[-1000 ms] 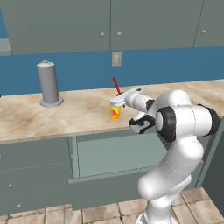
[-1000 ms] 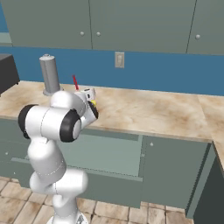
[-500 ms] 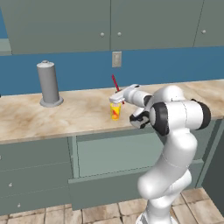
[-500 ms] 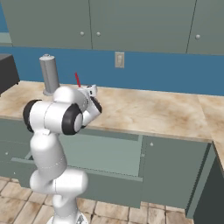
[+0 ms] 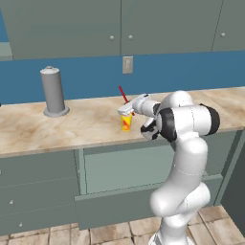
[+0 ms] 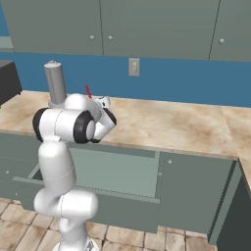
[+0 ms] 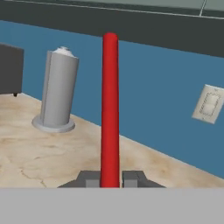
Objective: Pick up the straw from the left drawer and put it inside the smoothie cup.
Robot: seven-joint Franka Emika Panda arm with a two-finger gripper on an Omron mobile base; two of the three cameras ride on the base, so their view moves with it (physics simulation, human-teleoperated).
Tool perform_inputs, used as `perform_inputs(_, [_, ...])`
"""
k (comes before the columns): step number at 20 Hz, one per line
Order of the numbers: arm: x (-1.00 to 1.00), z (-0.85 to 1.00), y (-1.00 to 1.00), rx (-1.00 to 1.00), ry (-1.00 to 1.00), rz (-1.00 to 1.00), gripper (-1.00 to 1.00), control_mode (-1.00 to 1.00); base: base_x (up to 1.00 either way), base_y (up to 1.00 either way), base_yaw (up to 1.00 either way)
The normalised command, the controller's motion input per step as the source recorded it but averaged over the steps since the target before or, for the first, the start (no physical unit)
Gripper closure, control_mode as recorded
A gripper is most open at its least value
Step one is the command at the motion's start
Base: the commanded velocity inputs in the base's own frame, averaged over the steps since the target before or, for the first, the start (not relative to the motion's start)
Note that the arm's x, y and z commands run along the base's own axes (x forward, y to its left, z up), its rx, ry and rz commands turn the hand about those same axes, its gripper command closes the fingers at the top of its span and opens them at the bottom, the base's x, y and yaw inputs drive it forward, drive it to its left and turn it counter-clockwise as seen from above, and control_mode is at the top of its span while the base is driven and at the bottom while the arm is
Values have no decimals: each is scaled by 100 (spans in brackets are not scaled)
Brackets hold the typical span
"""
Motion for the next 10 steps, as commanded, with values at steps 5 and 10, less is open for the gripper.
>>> perform_inputs(5, [20,-53,-4,0,-12,9,100,-100,0,0,0])
perform_inputs(10, [16,-48,-6,1,-15,9,100,-100,0,0,0])
